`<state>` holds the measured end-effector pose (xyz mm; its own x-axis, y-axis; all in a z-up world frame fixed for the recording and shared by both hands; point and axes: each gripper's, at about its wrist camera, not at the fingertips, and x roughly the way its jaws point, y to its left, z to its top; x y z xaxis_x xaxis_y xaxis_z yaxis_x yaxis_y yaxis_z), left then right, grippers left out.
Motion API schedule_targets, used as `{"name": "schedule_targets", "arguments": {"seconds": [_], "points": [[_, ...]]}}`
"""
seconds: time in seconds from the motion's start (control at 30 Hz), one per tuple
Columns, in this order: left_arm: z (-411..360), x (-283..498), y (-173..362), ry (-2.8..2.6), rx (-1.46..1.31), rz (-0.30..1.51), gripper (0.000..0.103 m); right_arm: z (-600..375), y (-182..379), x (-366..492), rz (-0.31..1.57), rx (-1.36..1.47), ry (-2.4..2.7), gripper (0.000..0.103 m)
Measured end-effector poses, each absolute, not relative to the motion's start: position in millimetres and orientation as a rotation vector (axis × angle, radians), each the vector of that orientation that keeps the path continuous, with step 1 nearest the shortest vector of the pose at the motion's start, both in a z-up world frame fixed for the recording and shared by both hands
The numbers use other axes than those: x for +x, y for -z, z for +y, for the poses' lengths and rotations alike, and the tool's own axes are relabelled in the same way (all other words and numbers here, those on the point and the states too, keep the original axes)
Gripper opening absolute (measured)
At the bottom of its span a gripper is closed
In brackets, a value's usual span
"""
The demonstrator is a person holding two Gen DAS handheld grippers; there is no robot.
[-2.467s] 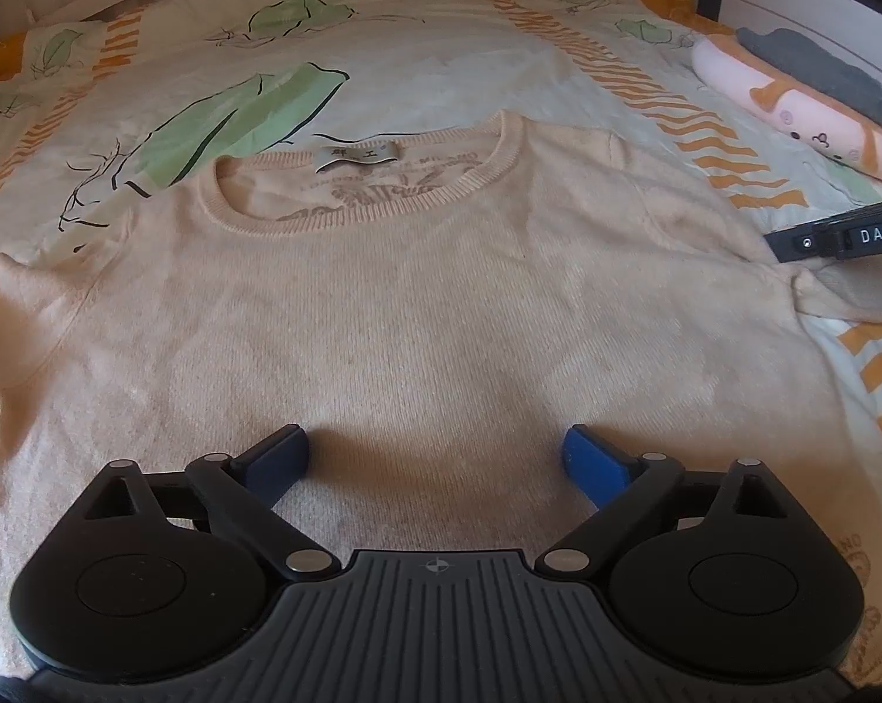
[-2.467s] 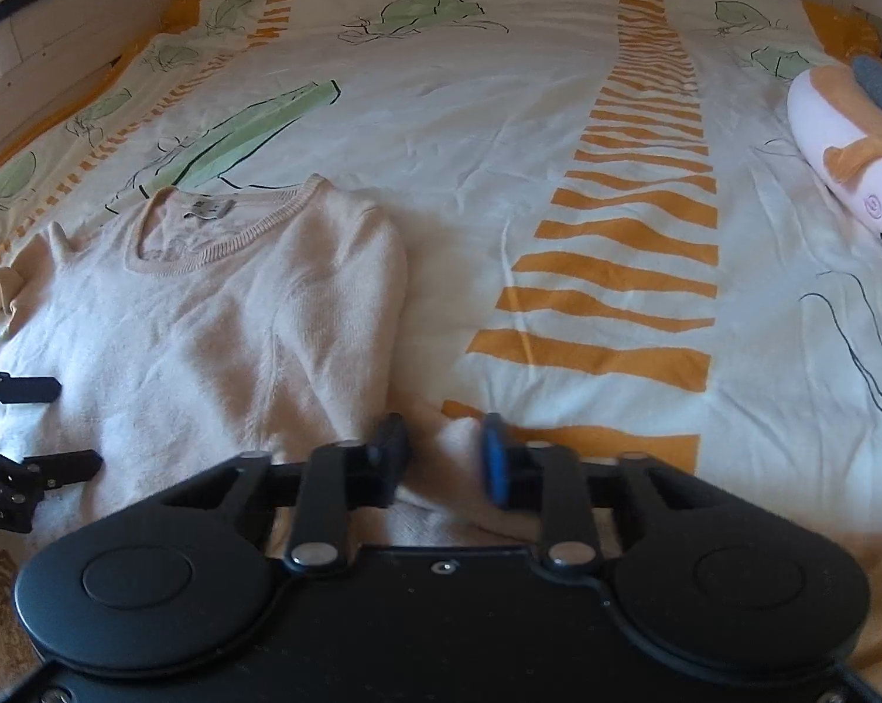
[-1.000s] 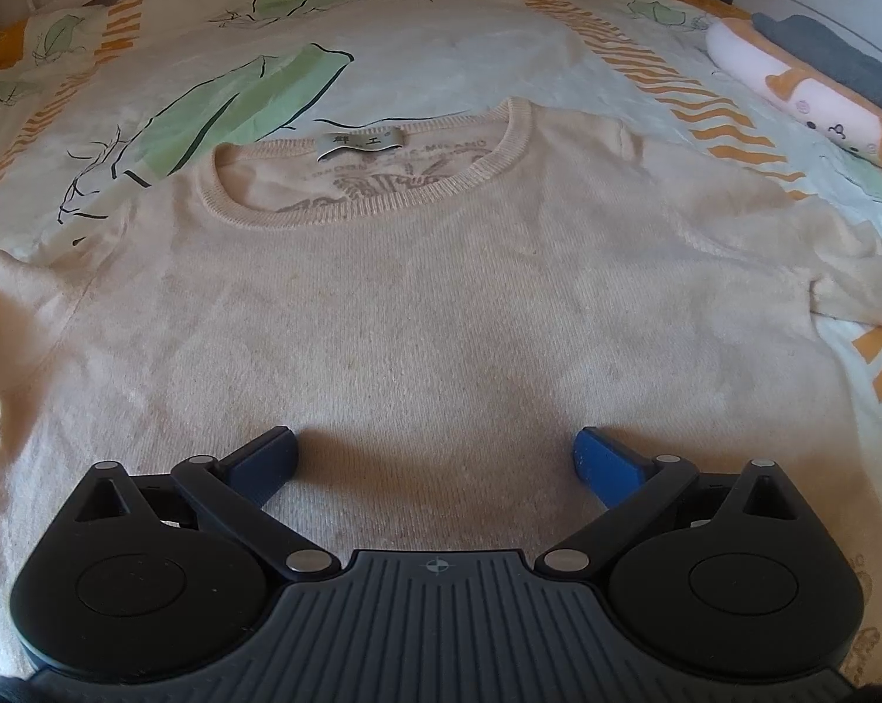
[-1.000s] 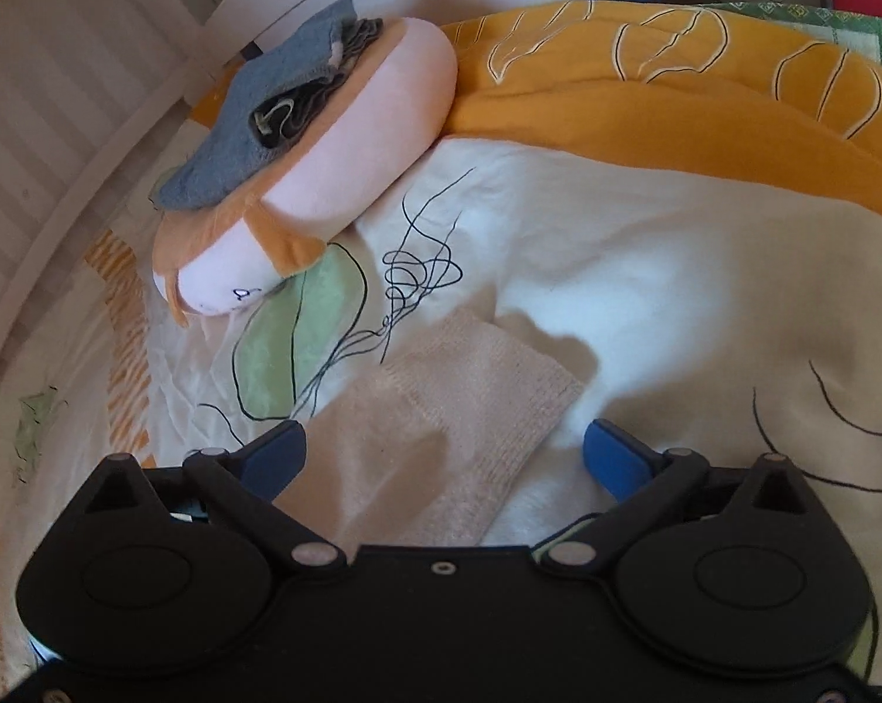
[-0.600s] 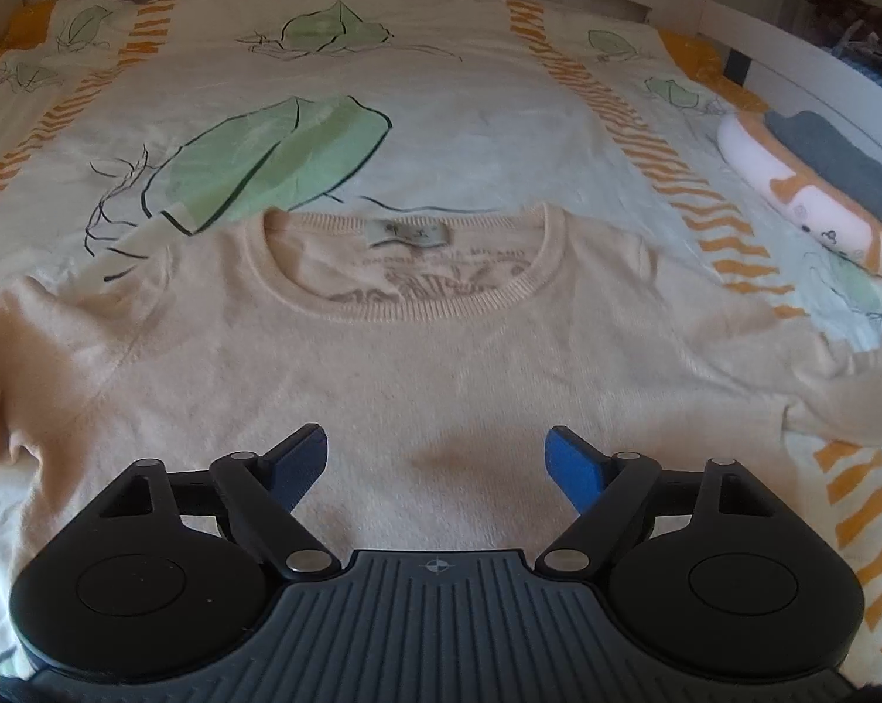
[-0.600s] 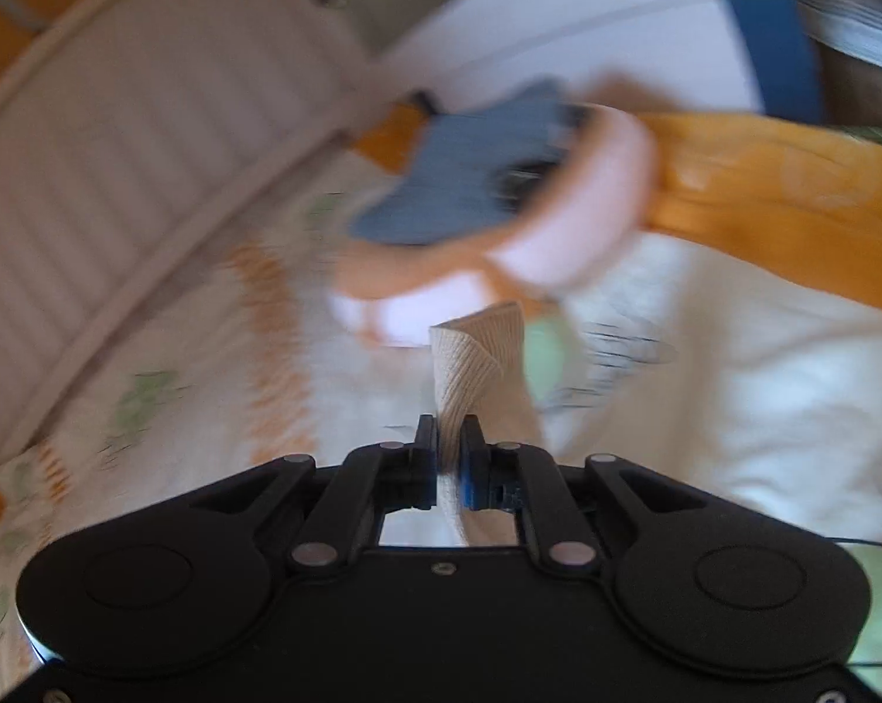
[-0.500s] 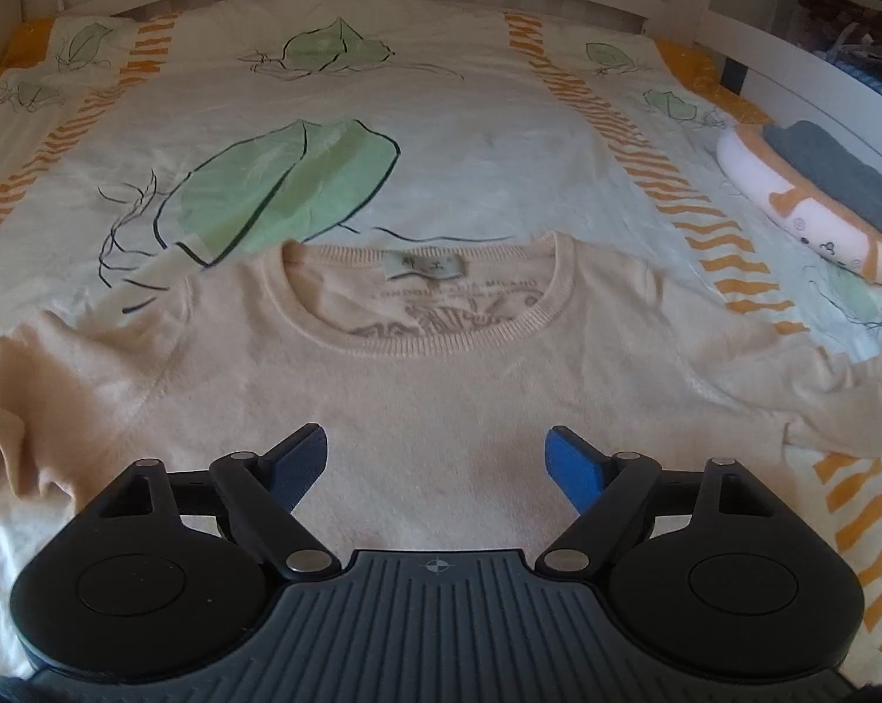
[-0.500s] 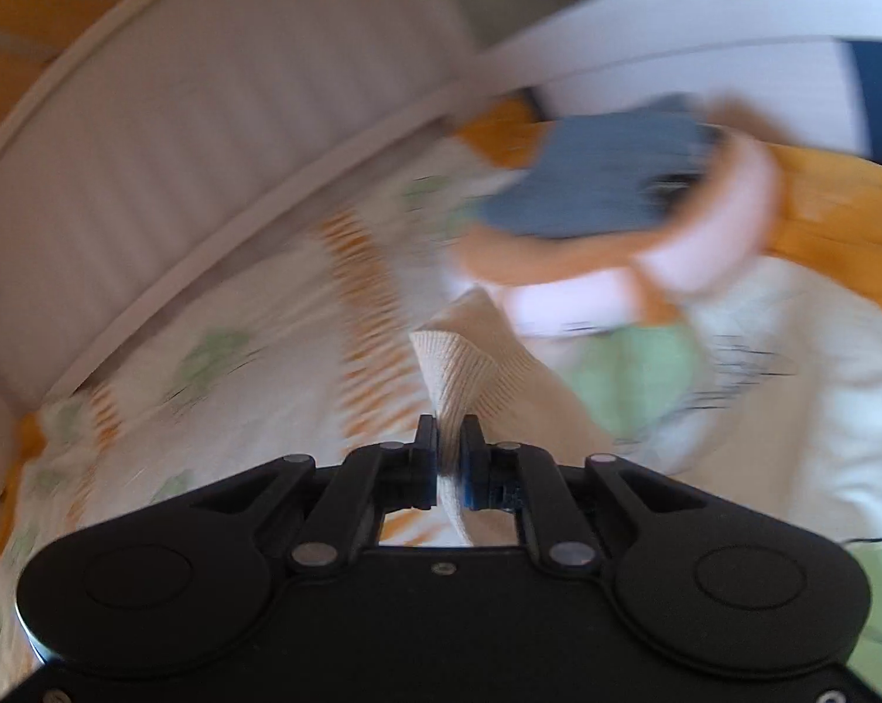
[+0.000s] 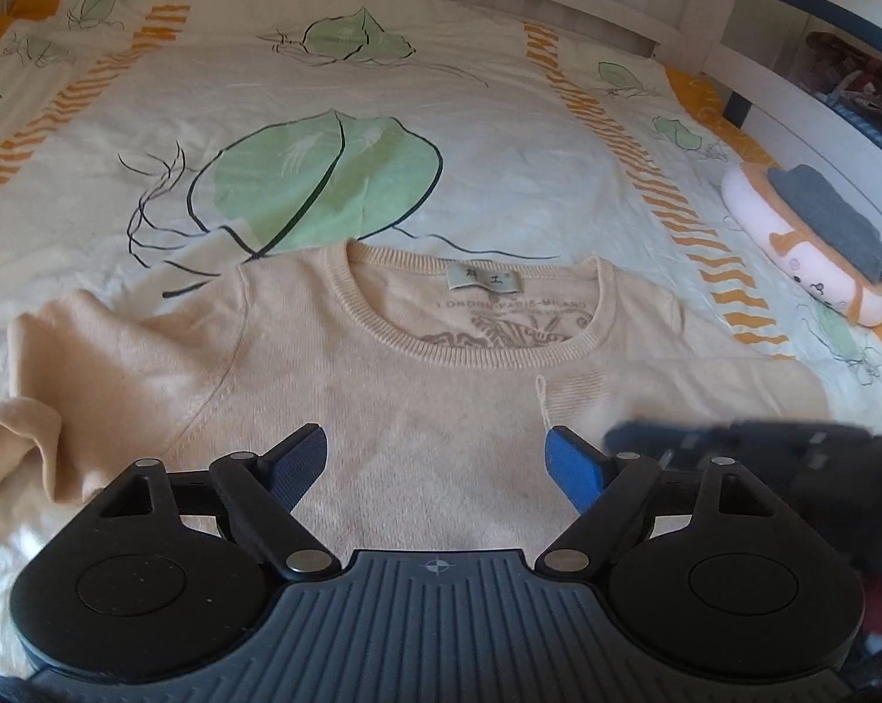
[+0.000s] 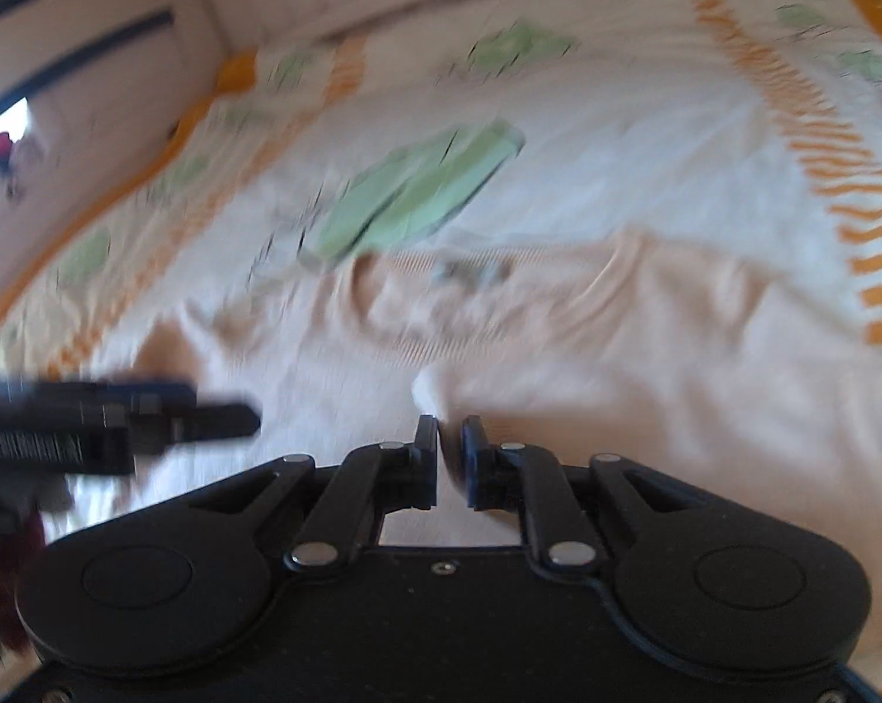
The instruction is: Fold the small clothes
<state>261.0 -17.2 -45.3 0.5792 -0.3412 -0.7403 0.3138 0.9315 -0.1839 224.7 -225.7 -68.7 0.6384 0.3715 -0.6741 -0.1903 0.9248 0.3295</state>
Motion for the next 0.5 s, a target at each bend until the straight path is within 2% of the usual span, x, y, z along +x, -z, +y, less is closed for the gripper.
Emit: {"name": "schedule_targets", "arguments": {"seconds": [0.03,0.07,0.13,0.33,0.5], "points": [[-17.5,262.5,48.4,0.393,-0.036,0.879,0.082,-220.3,72.9,222.5,0.853,0.218,-0.341,0.026],[-18.9,263.7,50.4,0.403,-0.036,0.884,0.082,-218.0,74.6,219.9,0.868,0.205,-0.348,0.04],[-22.7,265.8,54.7,0.423,-0.033,0.897,0.082,-217.3,69.9,212.5,0.866,0.172,-0.36,0.05],[-45.1,271.4,59.2,0.478,-0.046,0.905,0.082,-247.5,30.2,212.8,0.804,0.086,-0.273,0.066],[-72.2,280.5,71.7,0.505,-0.051,0.938,0.081,-290.5,2.2,218.5,0.72,0.107,-0.131,0.073]]}}
